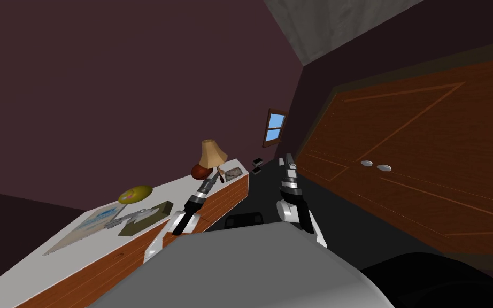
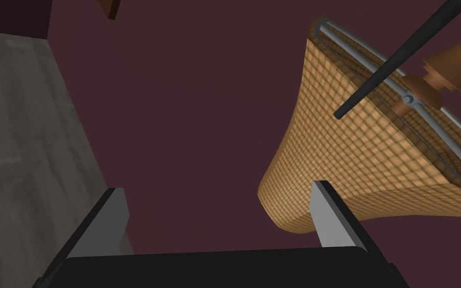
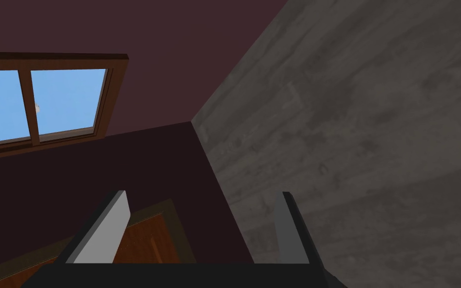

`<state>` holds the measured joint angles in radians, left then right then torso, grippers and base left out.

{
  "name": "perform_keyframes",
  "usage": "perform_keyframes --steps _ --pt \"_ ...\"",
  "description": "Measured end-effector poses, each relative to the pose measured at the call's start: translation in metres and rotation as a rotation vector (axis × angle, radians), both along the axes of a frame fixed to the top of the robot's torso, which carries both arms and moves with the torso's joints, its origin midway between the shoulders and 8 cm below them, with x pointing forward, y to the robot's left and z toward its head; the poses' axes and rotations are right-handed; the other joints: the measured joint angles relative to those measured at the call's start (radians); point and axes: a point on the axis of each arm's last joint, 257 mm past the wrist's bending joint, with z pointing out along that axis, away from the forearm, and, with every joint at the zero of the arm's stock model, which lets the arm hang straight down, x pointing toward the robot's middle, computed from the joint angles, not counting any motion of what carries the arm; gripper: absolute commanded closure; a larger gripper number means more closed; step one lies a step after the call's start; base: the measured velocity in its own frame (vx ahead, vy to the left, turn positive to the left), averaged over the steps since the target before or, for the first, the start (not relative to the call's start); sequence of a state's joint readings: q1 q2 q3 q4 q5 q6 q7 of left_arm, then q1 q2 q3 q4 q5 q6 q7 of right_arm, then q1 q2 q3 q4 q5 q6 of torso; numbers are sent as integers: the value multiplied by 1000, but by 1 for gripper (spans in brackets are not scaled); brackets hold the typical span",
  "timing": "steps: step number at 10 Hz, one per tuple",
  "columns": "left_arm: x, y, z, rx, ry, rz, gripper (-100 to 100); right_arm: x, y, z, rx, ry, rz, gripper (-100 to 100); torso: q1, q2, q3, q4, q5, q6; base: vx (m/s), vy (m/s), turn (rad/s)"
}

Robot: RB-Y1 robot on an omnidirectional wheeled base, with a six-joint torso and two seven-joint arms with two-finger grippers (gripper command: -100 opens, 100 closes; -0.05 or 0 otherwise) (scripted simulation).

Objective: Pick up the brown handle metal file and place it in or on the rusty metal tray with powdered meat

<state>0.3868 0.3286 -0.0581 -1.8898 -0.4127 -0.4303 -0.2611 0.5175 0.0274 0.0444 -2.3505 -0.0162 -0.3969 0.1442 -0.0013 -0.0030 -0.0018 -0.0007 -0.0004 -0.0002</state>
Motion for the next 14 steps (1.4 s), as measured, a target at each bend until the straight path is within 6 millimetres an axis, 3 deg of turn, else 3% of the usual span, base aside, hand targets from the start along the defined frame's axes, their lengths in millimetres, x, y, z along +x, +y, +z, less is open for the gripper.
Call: perform_keyframes --steps 5,11,14 --pt "11 15 -46 159 73 24 -100 0 0 0 0 0 0 0 0 1 0 0 0 0 34 -19 -30" --pt "16 55 -120 435 194 59 -100 0 0 0 0 0 0 0 0 0 0 0 0 0 44 -24 -33" --pt "15 72 -146 552 239 68 -100 0 0 0 0 0 0 0 0 1 0 0 0 0 34 -19 -24"
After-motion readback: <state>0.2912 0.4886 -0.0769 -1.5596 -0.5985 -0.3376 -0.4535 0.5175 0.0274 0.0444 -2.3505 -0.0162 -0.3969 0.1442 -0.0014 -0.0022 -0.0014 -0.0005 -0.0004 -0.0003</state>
